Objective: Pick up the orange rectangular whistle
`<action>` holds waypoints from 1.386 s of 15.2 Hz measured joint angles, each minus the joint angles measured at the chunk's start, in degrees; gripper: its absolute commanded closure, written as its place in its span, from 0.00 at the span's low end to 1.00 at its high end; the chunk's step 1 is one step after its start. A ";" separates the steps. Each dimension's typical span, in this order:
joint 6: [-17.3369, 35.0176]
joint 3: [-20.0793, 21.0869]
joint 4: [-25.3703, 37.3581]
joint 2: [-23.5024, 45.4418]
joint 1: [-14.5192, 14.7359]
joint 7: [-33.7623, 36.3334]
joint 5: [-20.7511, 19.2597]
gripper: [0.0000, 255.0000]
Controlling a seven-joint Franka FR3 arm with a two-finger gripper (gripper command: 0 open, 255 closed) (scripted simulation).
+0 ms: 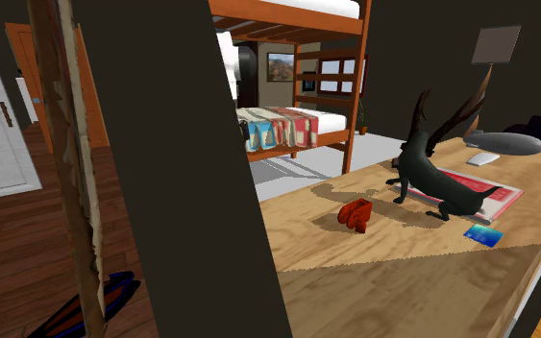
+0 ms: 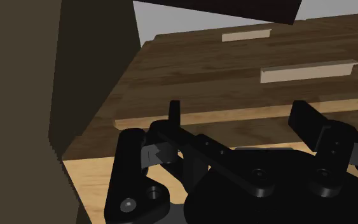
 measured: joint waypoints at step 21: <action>10.91 17.51 24.99 36.13 -0.22 31.27 3.57 0.00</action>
